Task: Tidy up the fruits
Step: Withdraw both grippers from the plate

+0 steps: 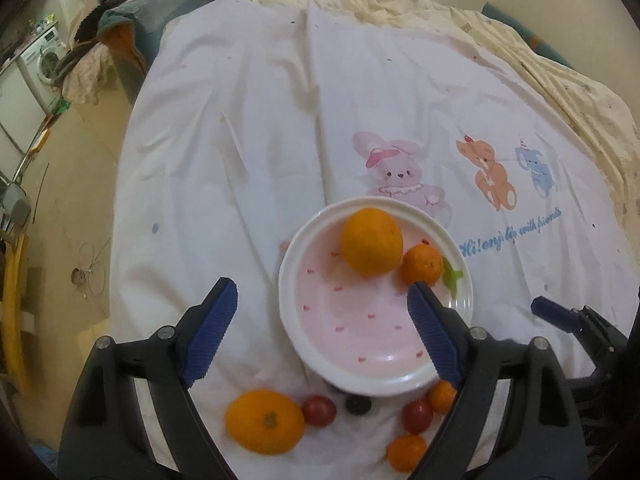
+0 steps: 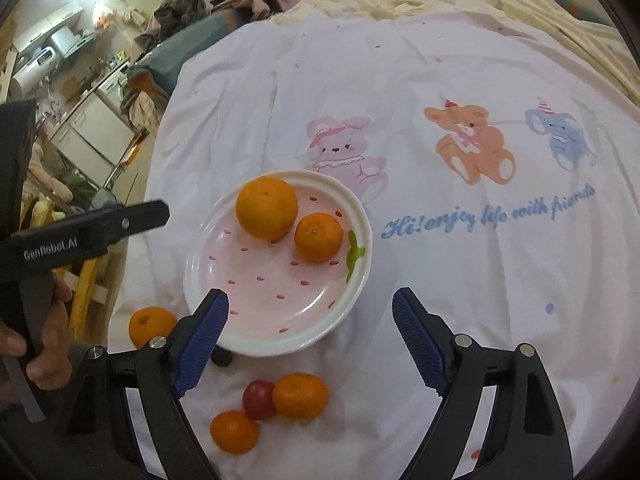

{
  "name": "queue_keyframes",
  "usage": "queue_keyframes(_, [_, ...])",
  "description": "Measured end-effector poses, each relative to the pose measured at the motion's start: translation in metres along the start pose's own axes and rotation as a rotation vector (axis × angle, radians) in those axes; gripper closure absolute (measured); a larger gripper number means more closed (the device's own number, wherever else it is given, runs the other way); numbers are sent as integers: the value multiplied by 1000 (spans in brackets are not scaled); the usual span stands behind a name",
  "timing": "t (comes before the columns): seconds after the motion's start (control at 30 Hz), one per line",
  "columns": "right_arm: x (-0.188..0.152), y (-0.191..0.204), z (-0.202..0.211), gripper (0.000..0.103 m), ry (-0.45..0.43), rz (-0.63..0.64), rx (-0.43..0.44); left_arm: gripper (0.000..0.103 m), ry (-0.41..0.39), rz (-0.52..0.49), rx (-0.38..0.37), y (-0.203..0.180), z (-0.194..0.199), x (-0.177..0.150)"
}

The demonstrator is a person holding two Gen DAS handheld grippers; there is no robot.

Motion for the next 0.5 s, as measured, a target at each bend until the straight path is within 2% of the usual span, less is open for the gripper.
queue_keyframes(0.07, [-4,2,7,16,-3,-19,-5,5,17,14,-16,3,5,-7])
queue_keyframes(0.1, [-4,4,10,16,-9,-29,0,4,20,20,-22,4,7,-10])
queue_keyframes(0.2, [-8,10,19,16,-28,-28,2,3,26,13,-26,7,14,-21])
queue_keyframes(0.5, [-35,10,33,16,-8,-93,6,3,56,13,-32,18,26,-53])
Point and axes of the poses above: each gripper's, at about its wrist camera, not at the fingertips, and z roughly against the way its jaws point, y to its left, x to its top, the point moved 8 cm from there along -z, roughly the way its jaws point, and after that the axes turned 15 degrees about z, right-handed, at the moved point
